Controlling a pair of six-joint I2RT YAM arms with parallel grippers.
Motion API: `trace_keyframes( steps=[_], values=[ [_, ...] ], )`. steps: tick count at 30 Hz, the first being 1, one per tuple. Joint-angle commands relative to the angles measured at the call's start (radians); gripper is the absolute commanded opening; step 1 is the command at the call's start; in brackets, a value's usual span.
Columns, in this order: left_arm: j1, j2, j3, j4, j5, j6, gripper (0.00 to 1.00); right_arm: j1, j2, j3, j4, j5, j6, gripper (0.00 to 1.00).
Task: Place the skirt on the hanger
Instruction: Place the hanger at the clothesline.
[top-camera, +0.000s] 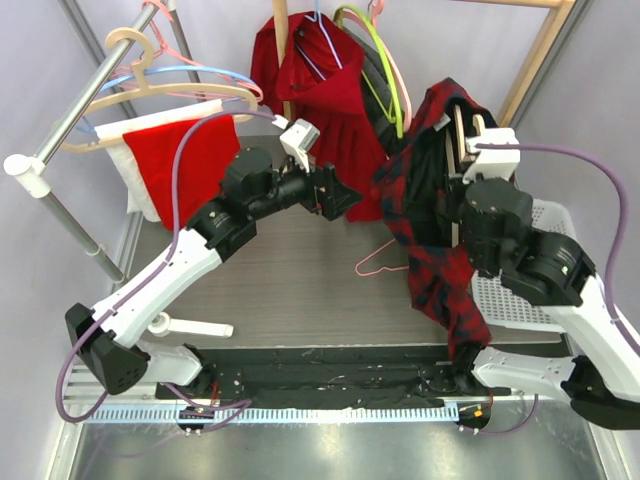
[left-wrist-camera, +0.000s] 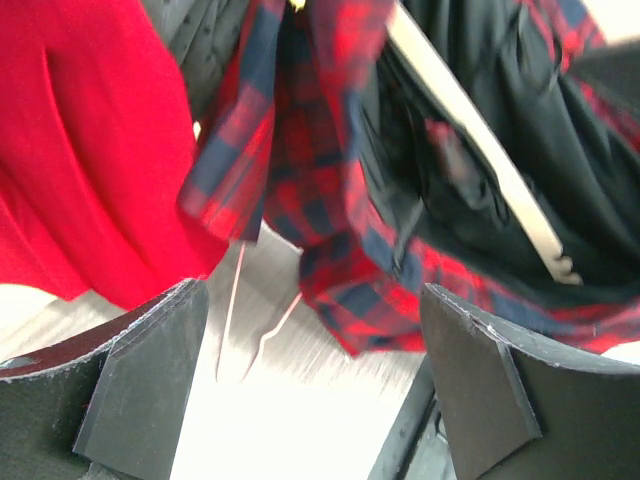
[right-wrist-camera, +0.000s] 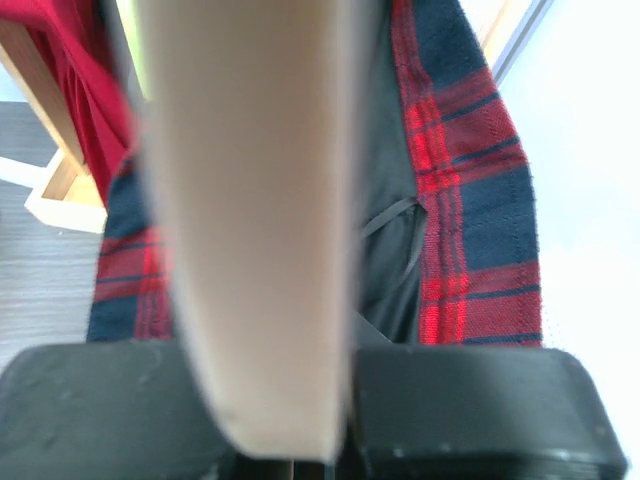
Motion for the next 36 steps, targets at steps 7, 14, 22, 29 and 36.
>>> trace_keyframes(
  steps=[7,14,22,29,36],
  values=[
    [0.001,-0.176,-0.109,-0.075,-0.059,0.038,0.91,-0.117,0.169,0.261,0.194,0.044,-0.109,0.01],
    [0.001,-0.230,-0.136,-0.107,-0.056,0.038,0.91,-0.437,0.270,0.302,0.191,-0.321,-0.070,0.01],
    [0.001,-0.256,-0.178,-0.109,-0.055,0.020,0.91,-0.643,0.358,0.376,0.260,-0.674,-0.098,0.01],
    [0.001,-0.263,-0.193,-0.109,-0.053,0.022,0.91,-0.789,0.471,0.523,0.297,-0.892,-0.109,0.01],
    [0.001,-0.254,-0.198,-0.109,-0.058,0.025,0.91,-0.864,0.527,0.589,0.345,-1.001,-0.109,0.01]
  ],
)
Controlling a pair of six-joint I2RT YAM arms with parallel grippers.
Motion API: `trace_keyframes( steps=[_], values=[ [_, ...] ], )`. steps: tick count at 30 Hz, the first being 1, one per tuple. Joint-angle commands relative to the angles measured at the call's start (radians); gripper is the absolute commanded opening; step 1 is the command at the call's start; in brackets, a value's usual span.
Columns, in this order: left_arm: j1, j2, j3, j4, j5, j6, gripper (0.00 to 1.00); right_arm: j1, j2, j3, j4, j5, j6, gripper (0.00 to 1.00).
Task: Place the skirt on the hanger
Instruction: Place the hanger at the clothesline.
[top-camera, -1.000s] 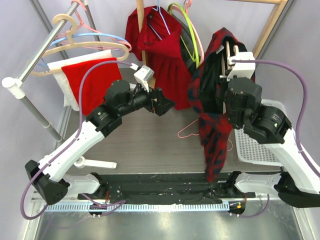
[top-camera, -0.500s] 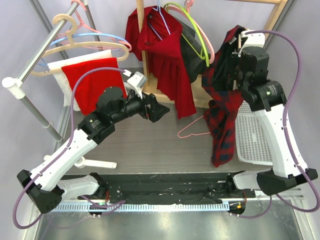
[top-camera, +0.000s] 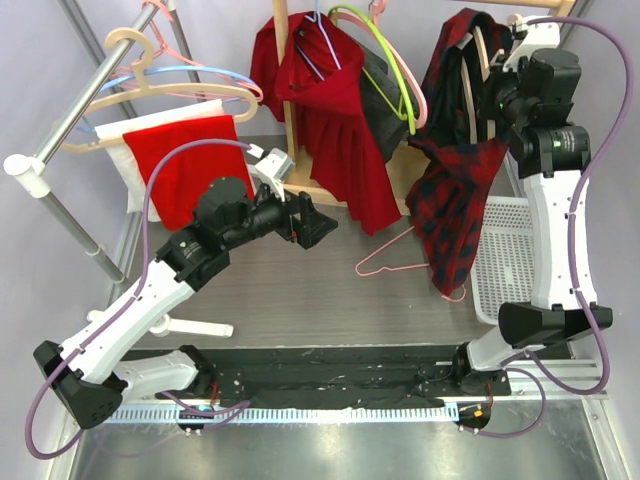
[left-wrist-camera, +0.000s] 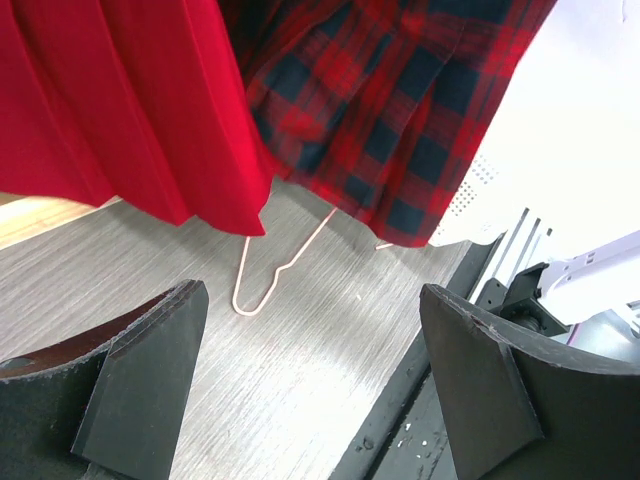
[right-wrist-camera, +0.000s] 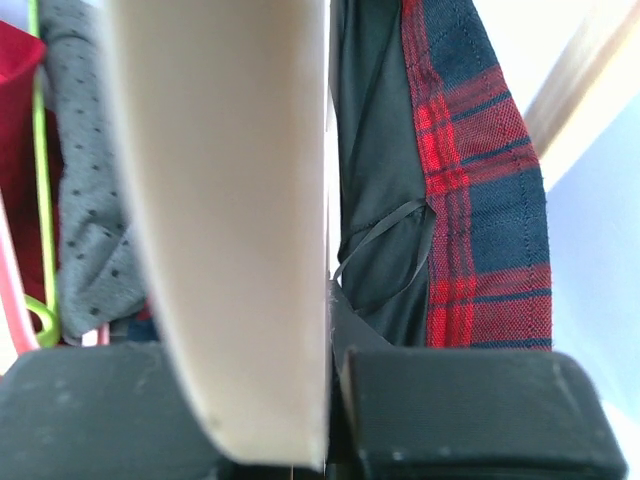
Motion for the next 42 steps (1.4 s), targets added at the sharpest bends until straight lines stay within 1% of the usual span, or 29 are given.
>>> trace_keyframes(
  steps=[1,4,10,20,26,28,33,42],
  values=[
    [0.001,-0.012,-0.004,0.014,-0.011,0.005,0.91,-0.034,0.000,0.112,0.204,-0.115,-0.007,0.01],
    [0.001,-0.006,-0.004,0.012,-0.020,0.008,0.91,-0.075,0.034,0.169,0.204,-0.152,0.002,0.01],
    [0.001,0.005,-0.005,0.012,-0.031,0.009,0.91,-0.115,0.104,0.226,0.205,-0.216,0.012,0.01],
    [0.000,0.026,-0.005,0.012,-0.040,0.009,0.91,-0.162,0.172,0.272,0.202,-0.256,0.016,0.01],
    [0.001,0.036,-0.002,0.012,-0.046,0.009,0.91,-0.172,0.161,0.284,0.204,-0.264,-0.006,0.01],
    [0.001,0.042,0.002,0.012,-0.045,0.009,0.91,-0.173,0.170,0.313,0.204,-0.268,-0.006,0.01],
    [0.001,0.045,0.010,0.011,-0.038,0.006,0.91,-0.175,0.230,0.377,0.207,-0.273,-0.006,0.01],
    [0.001,0.052,0.027,0.003,-0.032,0.008,0.91,-0.175,0.315,0.427,0.245,-0.317,0.006,0.01]
  ],
)
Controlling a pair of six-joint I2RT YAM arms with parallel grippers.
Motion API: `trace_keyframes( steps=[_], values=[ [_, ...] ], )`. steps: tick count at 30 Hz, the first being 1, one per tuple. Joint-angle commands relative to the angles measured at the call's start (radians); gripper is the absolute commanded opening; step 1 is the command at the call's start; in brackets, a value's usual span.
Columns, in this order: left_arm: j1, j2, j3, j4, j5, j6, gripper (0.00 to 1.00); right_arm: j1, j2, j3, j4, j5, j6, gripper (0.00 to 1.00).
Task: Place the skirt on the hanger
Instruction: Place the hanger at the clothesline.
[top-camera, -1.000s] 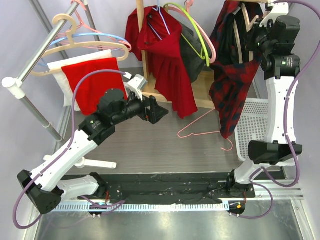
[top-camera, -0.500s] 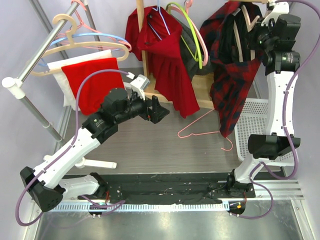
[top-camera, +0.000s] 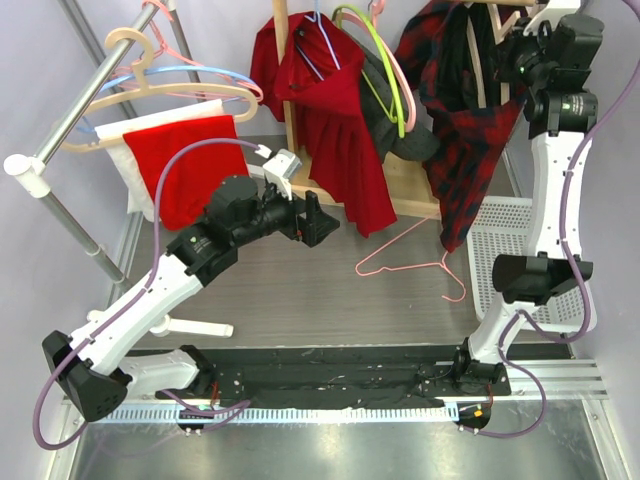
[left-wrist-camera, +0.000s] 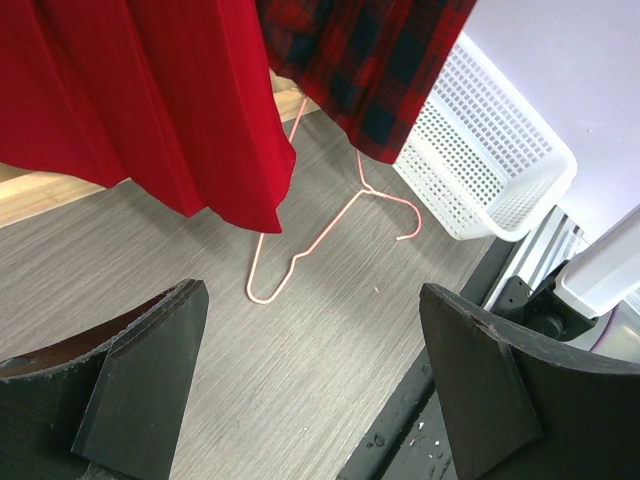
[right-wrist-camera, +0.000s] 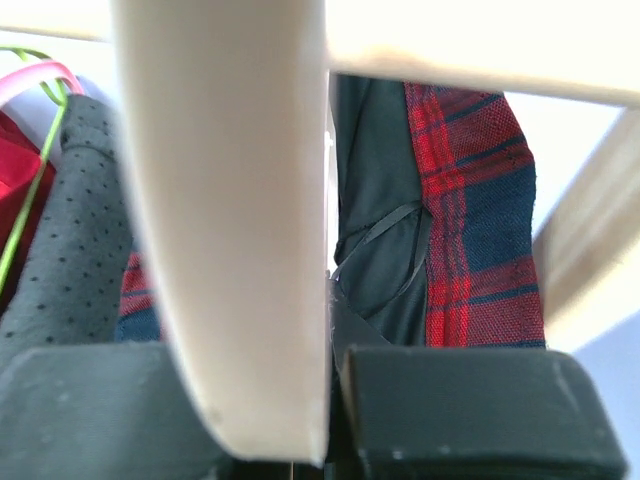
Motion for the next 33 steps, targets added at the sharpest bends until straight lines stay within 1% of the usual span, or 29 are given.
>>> trace_keyframes(
  steps=[1,9,24,26,29,30,31,32,33],
  values=[
    [0.001,0.006,0.036,0.009,0.006,0.007,0.90,-0.005,0.005,0.065,0.174,-0.039,0.009,0.01],
    [0.000,0.015,0.045,0.009,0.010,0.009,0.90,-0.005,0.067,0.120,0.207,-0.029,0.018,0.01],
    [0.000,0.022,0.042,0.000,0.002,0.009,0.90,-0.005,0.160,0.140,0.307,-0.016,0.057,0.01],
    [0.001,0.022,0.040,0.000,-0.001,0.012,0.90,-0.005,0.163,0.148,0.307,-0.013,0.067,0.01],
    [0.000,0.021,0.039,-0.002,-0.005,0.011,0.90,-0.005,0.140,0.116,0.307,0.001,0.086,0.01],
    [0.001,0.021,0.037,-0.002,-0.010,0.011,0.91,-0.005,0.128,0.105,0.309,0.010,0.089,0.02],
    [0.001,0.021,0.037,-0.004,-0.011,0.009,0.91,-0.005,0.101,0.092,0.313,0.018,0.092,0.07],
    [0.001,0.021,0.037,-0.004,-0.013,0.009,0.91,-0.005,0.087,0.073,0.316,0.027,0.093,0.19],
    [0.000,0.021,0.037,-0.002,-0.014,0.009,0.91,-0.005,0.073,0.068,0.318,0.038,0.096,0.23]
  ],
)
